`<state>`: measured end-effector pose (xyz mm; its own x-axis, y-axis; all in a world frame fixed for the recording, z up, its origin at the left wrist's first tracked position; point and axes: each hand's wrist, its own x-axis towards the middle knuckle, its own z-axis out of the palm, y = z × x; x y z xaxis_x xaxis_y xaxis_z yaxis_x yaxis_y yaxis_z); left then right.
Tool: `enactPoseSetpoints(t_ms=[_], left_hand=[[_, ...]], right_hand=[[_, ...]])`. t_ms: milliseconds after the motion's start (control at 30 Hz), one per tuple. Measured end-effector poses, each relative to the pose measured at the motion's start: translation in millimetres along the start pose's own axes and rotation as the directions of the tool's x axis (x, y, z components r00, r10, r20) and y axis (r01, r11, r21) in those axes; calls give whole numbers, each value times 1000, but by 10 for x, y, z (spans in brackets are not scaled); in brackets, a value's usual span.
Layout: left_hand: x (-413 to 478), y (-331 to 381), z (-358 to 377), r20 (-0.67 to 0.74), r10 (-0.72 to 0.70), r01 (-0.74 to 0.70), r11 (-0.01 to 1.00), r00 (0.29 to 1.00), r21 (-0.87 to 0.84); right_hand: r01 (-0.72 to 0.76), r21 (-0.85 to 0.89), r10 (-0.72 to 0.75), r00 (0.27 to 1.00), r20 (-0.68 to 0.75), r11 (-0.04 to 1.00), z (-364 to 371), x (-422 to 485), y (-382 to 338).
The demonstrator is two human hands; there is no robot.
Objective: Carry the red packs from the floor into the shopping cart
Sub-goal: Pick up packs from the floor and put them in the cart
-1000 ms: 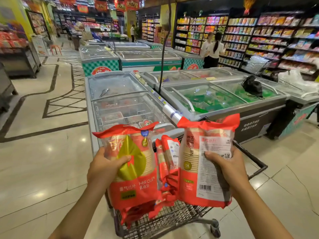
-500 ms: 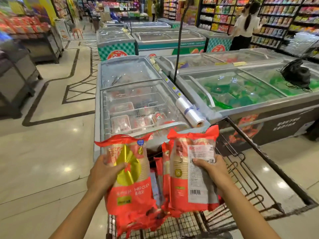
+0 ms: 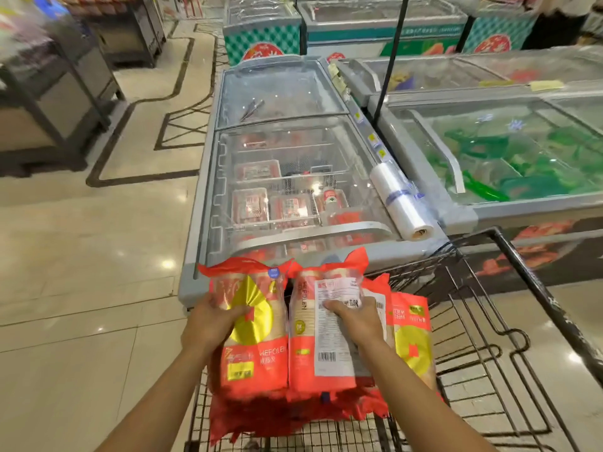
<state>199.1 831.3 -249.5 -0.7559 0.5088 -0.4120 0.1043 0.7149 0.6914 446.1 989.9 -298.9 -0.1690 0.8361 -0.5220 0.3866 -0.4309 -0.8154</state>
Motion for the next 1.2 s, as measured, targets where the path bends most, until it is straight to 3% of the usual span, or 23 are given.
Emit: enactPoseSetpoints(t_ms=[100,267,500,633,733,900,1033,1200], left_hand=[[5,10,83,-13,-10,10,1000,1000,-10],[-36,13,245,-44,62,-63,997,997,-36],[-65,-157,289,-128,92,-93,996,988,0],[-338,63,145,-134,164,-136,971,977,196],[-447,109,34,-144,298,-239,915,944,325],[-713,163,-339,-187,539,-383,764,821,519],[-1027,179,-682,-220,676,-442,658,704,609],[-1482,-119,-1274,-247,695,-387,619,676,684]], right_hand=[[-27,-217,5,995,-103,976,92,-246,-274],[66,-541,-177,972,-157,839,174,-294,-331],[147,-637,-281,953,-114,757,113,-327,-313],[192,-662,-341,934,-102,725,47,-403,-383],[282,-682,-433,899,-57,675,91,-545,-474],[480,-766,-663,742,95,428,406,-957,-746],[555,-795,-713,658,241,245,653,-1487,-968],[642,-760,-740,560,373,102,1035,-2287,-1059]])
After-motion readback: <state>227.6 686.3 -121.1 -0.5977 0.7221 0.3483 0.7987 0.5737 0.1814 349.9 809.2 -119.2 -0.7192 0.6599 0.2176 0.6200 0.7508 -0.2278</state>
